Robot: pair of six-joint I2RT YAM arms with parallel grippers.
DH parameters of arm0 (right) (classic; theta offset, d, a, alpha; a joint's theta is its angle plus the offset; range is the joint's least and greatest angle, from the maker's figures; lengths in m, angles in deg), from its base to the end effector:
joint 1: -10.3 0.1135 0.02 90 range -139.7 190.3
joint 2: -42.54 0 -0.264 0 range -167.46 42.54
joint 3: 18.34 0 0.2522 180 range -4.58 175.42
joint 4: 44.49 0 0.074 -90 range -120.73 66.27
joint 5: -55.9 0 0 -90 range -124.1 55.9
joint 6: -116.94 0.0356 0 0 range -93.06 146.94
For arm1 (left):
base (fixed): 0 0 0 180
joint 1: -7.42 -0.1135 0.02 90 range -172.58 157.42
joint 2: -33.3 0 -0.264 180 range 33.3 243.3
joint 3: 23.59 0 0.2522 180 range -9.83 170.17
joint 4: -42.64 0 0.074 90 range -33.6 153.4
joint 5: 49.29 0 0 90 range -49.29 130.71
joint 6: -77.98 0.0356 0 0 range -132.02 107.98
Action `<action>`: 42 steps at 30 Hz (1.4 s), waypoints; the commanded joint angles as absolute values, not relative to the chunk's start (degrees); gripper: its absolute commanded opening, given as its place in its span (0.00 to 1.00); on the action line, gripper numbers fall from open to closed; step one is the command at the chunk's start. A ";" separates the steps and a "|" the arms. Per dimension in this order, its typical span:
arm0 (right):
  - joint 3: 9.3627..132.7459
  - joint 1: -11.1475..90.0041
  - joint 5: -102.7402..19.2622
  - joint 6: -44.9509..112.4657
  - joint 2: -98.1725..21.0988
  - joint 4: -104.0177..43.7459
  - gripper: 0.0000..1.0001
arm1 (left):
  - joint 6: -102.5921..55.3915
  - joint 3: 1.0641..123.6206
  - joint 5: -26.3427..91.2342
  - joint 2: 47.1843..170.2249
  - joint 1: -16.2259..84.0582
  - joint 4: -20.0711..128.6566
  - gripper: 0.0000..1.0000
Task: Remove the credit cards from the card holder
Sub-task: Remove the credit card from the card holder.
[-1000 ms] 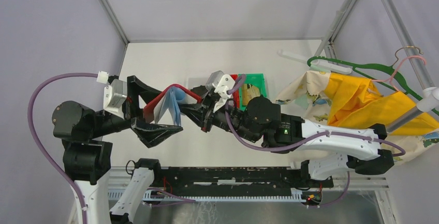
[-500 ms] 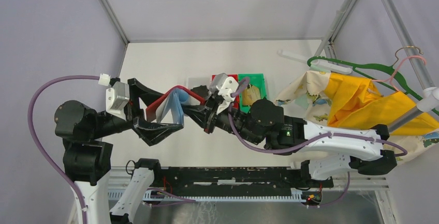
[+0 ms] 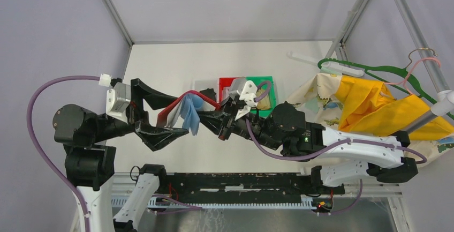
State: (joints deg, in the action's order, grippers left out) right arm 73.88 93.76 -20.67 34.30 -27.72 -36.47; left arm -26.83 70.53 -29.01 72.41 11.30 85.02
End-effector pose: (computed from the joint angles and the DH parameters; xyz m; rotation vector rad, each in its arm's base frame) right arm 0.0390 0.2675 0.4825 -0.7060 1.2483 1.1740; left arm 0.0417 -0.0363 0.5055 0.9263 1.2959 -1.0698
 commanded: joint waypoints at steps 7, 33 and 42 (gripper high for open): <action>85.50 93.72 -17.61 36.76 -34.91 -33.25 0.00 | -29.14 67.71 -24.99 69.00 10.85 79.60 0.91; 73.97 88.62 -29.17 39.34 -26.48 -40.53 0.00 | -22.67 73.89 -29.80 72.89 10.77 87.84 0.79; 80.14 88.51 -25.55 40.53 -30.06 -34.67 0.00 | -24.65 71.31 -24.30 70.54 10.57 82.41 0.92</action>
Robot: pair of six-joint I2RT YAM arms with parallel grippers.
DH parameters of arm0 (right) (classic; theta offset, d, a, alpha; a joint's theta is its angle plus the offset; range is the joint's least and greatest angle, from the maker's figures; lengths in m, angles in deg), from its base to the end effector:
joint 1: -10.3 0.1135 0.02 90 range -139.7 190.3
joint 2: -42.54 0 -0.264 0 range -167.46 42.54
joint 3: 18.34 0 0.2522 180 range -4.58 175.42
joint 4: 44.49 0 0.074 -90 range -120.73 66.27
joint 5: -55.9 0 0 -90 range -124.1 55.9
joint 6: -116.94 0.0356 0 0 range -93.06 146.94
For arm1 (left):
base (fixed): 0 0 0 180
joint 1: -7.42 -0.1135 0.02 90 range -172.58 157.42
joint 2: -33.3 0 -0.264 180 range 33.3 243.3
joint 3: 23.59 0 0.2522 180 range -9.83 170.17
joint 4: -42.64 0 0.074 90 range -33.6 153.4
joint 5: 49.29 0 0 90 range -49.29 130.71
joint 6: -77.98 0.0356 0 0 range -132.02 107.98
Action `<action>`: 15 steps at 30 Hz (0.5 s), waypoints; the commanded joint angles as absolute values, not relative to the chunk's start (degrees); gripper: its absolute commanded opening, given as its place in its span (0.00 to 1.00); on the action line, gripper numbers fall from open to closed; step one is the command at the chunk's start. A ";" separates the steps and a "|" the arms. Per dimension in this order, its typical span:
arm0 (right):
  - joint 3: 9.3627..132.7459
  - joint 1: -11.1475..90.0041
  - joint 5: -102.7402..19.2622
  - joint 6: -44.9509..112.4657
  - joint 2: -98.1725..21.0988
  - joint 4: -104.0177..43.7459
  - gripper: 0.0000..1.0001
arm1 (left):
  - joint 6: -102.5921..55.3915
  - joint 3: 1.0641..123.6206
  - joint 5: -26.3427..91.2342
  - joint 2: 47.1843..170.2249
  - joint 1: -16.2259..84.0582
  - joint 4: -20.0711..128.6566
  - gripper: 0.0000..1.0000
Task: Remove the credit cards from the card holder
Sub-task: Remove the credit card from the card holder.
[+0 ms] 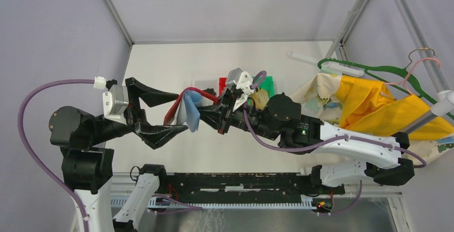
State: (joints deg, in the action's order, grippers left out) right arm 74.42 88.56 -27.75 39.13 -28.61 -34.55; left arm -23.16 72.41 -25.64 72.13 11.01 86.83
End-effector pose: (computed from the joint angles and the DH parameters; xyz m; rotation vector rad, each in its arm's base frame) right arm 0.0601 0.2697 0.4783 -0.7224 1.2958 1.2320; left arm 0.0350 -0.0349 0.5108 0.9087 1.2679 -0.9756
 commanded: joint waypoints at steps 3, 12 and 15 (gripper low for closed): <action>82.97 88.48 -22.97 41.33 -32.71 -33.03 0.00 | -22.88 69.60 -25.29 69.11 9.92 82.24 0.93; 87.82 88.52 -20.60 41.90 -36.82 -29.28 0.00 | -7.28 68.99 -22.11 66.94 4.08 90.30 0.89; 86.44 88.52 -19.95 41.88 -35.91 -29.98 0.00 | -5.21 68.84 -20.05 66.49 4.05 90.68 0.85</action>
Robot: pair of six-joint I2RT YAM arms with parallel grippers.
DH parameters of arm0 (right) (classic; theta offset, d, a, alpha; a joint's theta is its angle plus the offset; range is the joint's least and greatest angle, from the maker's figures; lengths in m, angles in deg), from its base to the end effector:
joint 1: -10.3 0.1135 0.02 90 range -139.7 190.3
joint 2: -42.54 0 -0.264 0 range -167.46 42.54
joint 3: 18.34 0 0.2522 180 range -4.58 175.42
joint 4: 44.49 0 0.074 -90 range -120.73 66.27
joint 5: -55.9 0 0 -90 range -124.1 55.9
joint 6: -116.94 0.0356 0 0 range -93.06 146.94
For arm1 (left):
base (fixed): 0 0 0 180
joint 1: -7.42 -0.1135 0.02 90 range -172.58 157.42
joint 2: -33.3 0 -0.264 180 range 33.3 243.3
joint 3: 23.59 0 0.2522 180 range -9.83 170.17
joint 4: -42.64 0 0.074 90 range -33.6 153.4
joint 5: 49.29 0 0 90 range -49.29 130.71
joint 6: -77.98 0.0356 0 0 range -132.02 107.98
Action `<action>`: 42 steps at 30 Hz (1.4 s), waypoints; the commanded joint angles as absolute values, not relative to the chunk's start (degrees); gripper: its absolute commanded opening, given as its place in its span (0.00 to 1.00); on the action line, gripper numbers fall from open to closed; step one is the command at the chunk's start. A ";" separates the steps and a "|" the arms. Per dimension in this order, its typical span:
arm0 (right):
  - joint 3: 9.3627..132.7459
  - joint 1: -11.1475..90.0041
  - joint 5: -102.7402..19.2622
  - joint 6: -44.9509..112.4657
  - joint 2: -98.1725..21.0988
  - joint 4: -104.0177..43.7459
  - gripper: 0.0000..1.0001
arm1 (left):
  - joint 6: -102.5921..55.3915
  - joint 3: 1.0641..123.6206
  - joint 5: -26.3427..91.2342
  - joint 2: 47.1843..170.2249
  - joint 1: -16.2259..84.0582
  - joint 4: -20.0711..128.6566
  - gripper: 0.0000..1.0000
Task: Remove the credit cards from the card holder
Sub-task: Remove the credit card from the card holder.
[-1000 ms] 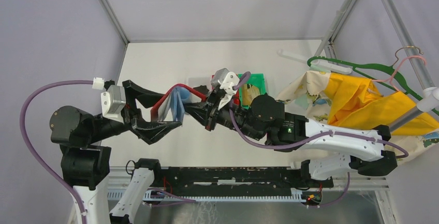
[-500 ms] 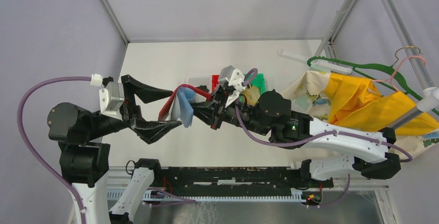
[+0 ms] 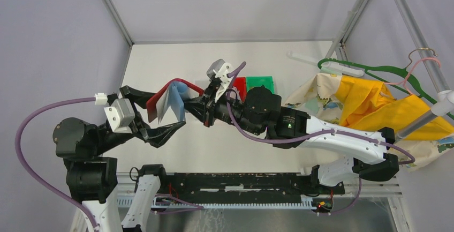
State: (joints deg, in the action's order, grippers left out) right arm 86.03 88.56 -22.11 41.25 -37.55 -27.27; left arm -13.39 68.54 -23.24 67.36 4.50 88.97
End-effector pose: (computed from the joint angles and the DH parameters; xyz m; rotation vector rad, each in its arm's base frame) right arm 0.0708 0.3044 0.4906 -0.6642 1.4116 1.1545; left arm 0.0240 -0.0308 0.4936 0.8826 1.2441 -0.7353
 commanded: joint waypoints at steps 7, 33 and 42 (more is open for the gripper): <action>85.60 88.48 -20.12 41.90 -35.08 -30.27 0.00 | -5.88 68.84 -19.29 66.78 4.08 89.95 0.82; 80.57 88.57 -19.59 42.64 -31.22 -33.22 0.00 | -10.79 67.99 -9.65 65.07 1.94 82.79 0.71; 77.49 88.45 -21.91 42.97 -29.24 -36.63 0.00 | -11.69 68.35 -9.99 65.20 1.94 82.57 0.70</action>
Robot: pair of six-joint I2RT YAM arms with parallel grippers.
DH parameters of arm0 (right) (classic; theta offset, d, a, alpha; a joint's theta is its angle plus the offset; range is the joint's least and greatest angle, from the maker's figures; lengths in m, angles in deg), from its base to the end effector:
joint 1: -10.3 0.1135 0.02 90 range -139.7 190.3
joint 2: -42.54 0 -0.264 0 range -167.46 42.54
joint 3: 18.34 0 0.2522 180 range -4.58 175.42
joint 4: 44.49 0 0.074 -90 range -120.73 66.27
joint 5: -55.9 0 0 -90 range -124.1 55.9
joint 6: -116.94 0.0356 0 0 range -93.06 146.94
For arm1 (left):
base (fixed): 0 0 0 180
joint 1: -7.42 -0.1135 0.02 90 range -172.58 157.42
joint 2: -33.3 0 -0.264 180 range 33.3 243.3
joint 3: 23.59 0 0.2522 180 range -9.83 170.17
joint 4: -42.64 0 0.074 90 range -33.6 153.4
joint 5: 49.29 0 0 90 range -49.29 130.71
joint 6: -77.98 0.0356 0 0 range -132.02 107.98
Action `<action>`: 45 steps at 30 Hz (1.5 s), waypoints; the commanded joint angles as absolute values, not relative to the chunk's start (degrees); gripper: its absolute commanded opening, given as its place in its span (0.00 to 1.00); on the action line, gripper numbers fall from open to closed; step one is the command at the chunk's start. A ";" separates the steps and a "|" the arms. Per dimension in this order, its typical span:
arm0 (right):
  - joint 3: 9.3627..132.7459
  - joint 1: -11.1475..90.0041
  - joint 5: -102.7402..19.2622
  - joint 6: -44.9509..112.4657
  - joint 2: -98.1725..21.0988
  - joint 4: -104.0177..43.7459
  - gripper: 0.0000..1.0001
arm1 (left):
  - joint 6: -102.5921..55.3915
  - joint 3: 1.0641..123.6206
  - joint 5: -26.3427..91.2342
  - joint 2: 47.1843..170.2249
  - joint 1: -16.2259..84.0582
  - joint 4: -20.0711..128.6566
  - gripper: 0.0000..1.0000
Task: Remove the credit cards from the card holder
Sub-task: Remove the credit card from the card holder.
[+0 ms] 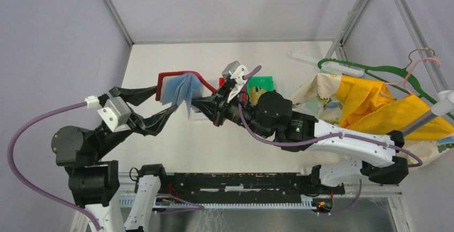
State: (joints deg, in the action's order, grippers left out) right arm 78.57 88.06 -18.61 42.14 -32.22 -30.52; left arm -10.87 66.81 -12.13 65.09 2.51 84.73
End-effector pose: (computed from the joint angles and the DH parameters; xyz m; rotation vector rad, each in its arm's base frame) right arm 0.0711 0.2828 0.4787 -0.5842 1.4201 1.1274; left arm 0.0209 -0.0267 0.4950 0.7458 1.2044 -0.5016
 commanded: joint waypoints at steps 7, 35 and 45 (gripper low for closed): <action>71.50 85.89 -33.84 45.43 -27.15 -47.42 0.00 | -15.71 69.77 -15.29 66.13 1.97 82.49 0.72; 65.00 78.15 -60.24 58.69 -27.78 -68.98 0.00 | -39.17 65.94 -24.91 68.12 2.00 71.17 0.61; 63.05 77.87 -60.62 57.64 -26.75 -69.00 0.00 | -38.22 66.76 -18.57 67.52 1.97 70.70 0.27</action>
State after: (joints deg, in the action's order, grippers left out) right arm 61.61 76.76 -54.68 56.50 -28.79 -62.63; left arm -39.05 66.55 -25.92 67.03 2.49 71.99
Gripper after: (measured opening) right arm 0.065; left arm 0.341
